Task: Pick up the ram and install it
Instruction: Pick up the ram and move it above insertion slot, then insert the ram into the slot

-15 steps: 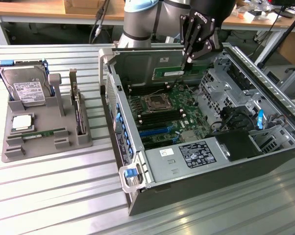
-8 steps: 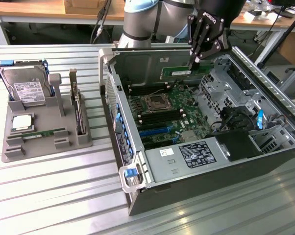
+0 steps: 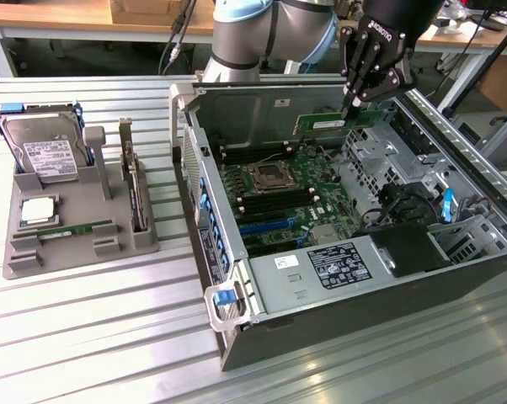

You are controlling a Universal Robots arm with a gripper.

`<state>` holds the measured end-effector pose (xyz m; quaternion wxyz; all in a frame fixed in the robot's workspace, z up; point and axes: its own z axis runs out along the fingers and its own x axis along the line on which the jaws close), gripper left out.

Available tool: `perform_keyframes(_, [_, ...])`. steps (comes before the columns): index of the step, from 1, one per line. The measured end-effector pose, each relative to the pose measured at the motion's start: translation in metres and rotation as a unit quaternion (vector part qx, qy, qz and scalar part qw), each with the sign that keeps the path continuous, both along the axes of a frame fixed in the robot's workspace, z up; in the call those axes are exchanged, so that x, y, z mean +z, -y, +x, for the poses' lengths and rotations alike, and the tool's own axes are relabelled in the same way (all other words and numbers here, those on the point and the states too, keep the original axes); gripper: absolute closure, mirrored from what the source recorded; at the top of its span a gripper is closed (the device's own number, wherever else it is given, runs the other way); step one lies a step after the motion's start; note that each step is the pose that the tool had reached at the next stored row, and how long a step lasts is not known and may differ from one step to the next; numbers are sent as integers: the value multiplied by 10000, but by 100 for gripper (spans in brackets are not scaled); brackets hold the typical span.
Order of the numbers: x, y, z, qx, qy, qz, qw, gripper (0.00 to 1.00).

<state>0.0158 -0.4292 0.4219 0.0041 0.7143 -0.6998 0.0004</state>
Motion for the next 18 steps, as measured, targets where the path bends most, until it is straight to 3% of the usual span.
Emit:
perform_keyframes(6, [0,-1,206,0,0,0,10000,88])
perform_keyframes(18, [-23,-1,210,0,-1,0,10000,88])
